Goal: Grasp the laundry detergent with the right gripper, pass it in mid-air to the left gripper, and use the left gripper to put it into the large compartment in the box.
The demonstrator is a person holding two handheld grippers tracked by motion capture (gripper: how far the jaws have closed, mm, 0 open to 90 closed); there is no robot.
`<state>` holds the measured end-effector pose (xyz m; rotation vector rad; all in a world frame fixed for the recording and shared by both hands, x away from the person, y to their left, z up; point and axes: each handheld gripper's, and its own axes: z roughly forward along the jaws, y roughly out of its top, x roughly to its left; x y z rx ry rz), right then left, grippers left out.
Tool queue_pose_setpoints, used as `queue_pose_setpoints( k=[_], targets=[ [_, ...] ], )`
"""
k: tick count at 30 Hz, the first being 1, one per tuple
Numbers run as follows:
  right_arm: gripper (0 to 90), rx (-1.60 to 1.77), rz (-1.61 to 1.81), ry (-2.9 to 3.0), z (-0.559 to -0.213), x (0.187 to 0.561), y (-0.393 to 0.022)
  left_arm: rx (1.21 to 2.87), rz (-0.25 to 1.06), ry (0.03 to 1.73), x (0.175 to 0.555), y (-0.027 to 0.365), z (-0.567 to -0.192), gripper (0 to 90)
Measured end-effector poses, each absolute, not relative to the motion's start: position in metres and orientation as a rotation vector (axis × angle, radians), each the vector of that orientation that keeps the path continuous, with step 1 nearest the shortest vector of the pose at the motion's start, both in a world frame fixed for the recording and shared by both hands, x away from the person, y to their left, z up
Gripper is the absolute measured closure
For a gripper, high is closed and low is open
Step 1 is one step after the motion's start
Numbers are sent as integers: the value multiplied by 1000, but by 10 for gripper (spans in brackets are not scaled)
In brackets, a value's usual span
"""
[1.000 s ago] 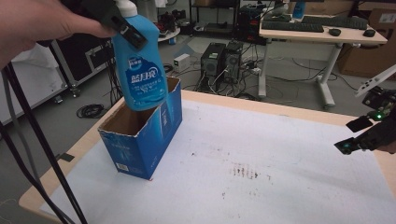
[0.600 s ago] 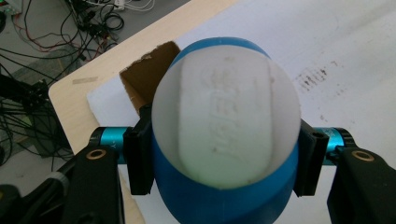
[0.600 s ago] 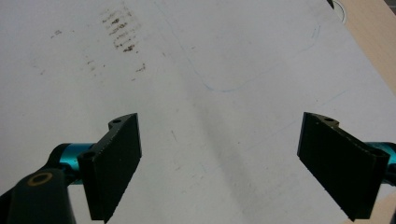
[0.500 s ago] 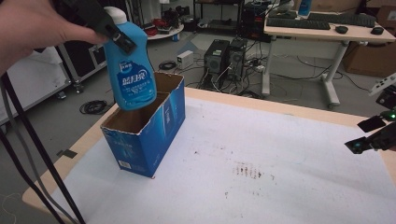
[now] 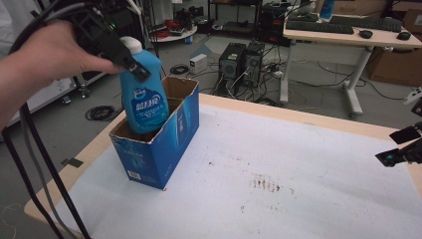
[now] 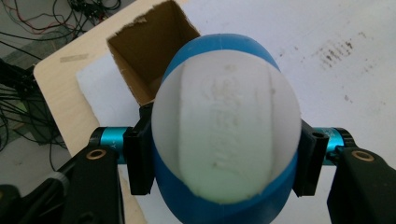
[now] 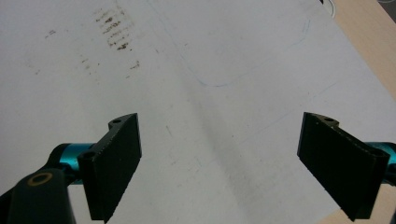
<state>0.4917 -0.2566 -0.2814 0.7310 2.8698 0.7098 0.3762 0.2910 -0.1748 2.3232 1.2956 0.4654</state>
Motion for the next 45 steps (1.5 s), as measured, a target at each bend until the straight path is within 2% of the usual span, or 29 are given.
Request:
queue_pose_setpoints(
  k=[25,37,45],
  targets=[
    [129,723,686,2885,-282,490,-254,2478,376,1226,388,289,-267,384],
    [130,722,671,2898,-284,490,-254,2594,344,1173,393,284,-287,384],
    [130,717,663,2902,-285,490,-254,2601,335,1177,393,284,-290,383]
  ],
)
